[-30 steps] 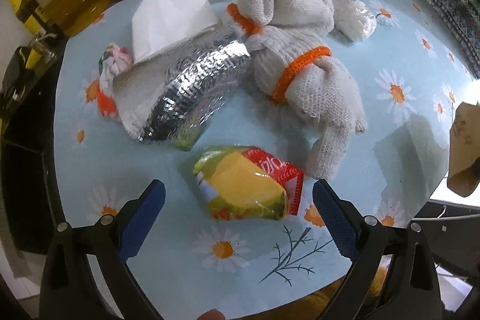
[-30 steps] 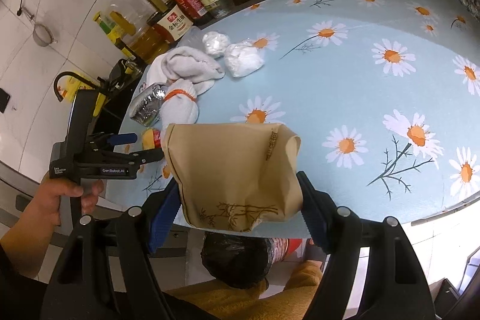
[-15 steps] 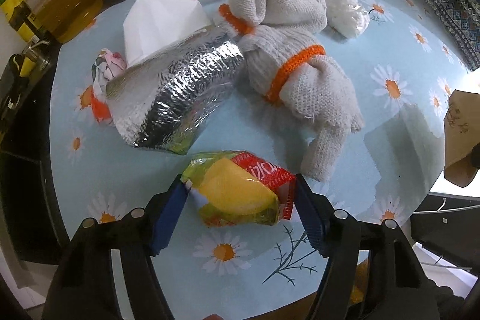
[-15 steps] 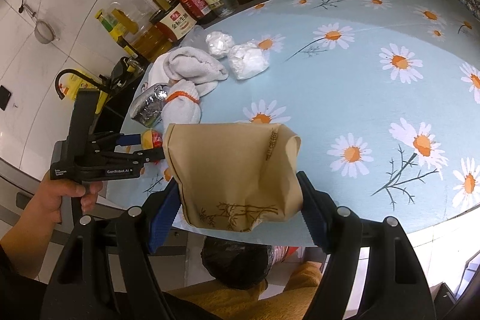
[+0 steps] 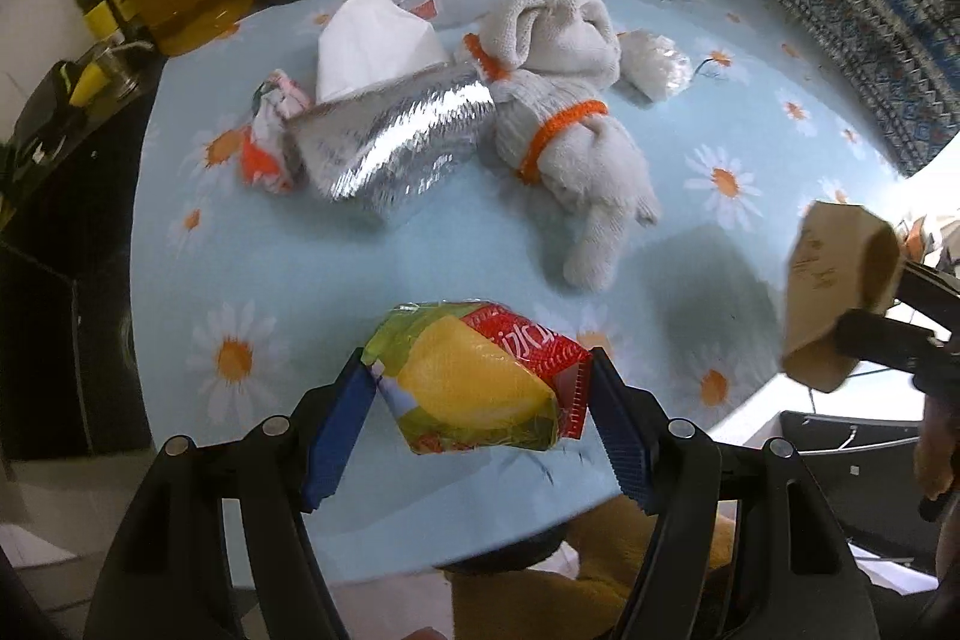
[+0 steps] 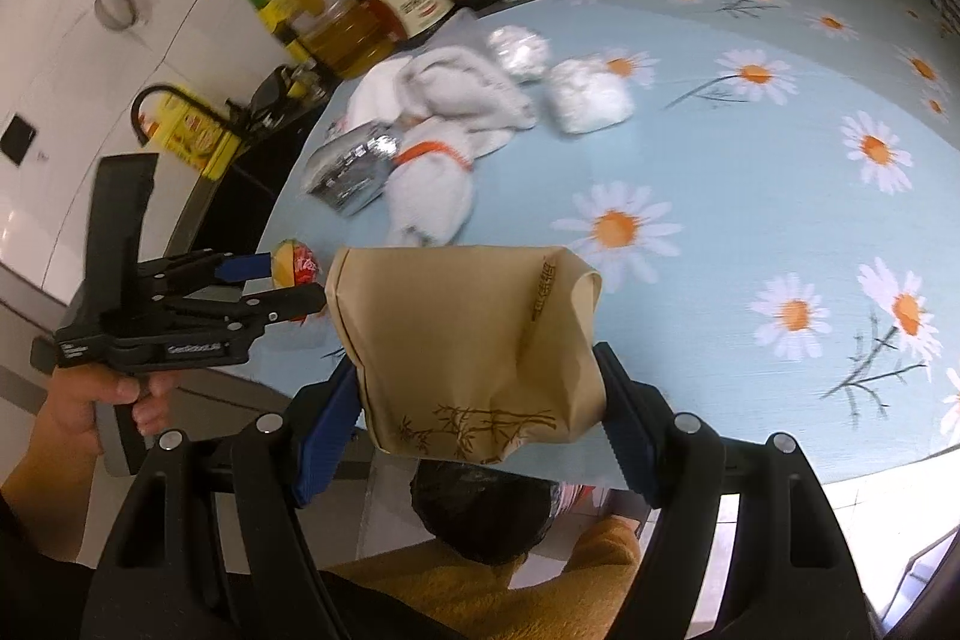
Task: Collect trash
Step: 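Grasp the yellow-red snack wrapper with the left gripper, then lower both held items over the black bin and open both grippers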
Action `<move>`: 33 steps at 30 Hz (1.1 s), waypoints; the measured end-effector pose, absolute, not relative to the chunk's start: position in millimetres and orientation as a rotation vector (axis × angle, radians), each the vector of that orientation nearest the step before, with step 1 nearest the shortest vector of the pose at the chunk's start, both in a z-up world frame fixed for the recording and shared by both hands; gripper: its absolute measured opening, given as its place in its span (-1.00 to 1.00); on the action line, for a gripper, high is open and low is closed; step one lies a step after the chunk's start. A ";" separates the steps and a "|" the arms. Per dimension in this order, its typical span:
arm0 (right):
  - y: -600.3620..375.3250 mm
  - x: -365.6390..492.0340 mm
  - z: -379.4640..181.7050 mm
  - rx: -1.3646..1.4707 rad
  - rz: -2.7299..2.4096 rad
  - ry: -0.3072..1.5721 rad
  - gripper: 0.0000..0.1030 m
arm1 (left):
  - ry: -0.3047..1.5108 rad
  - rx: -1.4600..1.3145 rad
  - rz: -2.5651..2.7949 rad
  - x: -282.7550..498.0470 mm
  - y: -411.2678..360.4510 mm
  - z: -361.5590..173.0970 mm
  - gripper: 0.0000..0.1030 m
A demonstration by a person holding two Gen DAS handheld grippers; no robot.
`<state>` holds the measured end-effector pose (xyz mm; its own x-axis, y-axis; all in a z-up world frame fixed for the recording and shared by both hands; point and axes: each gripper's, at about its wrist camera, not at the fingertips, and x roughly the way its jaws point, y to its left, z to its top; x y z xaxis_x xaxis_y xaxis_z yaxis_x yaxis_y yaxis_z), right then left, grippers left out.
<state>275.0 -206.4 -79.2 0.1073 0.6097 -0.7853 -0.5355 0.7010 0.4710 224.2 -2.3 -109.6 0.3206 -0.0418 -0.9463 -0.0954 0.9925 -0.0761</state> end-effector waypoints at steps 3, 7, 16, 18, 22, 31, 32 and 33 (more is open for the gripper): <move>-193.2 265.2 -80.1 0.045 0.871 1.213 0.43 | 1.234 -0.159 0.044 204.3 0.1 -106.7 0.33; -172.5 248.7 -81.8 0.000 0.914 1.239 0.43 | 1.229 -0.200 0.050 179.5 0.3 -103.9 0.33; -136.0 215.7 -84.7 -0.085 0.969 1.292 0.43 | 1.255 -0.270 0.065 125.9 12.6 -110.9 0.33; -130.9 209.1 -87.3 -0.099 0.972 1.307 0.43 | 1.262 -0.280 0.065 117.6 15.3 -114.0 0.33; -123.0 199.1 -91.9 -0.123 0.967 1.335 0.43 | 1.285 -0.311 0.059 99.9 20.4 -119.6 0.33; -109.2 174.5 -126.0 -0.158 0.927 1.437 0.43 | 1.362 -0.368 0.021 69.6 24.6 -155.5 0.33; -108.7 171.8 -133.0 -0.165 0.915 1.451 0.43 | 1.379 -0.365 0.019 67.8 24.4 -163.0 0.33; -109.3 169.6 -139.8 -0.164 0.908 1.465 0.43 | 1.402 -0.369 0.010 65.0 23.9 -173.2 0.33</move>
<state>169.6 -109.3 -139.8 -0.1495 0.4241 -0.8932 -0.6106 0.6709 0.4208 65.0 23.9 -173.2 0.1776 -0.2100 -0.9615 -0.2231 0.9430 -0.2471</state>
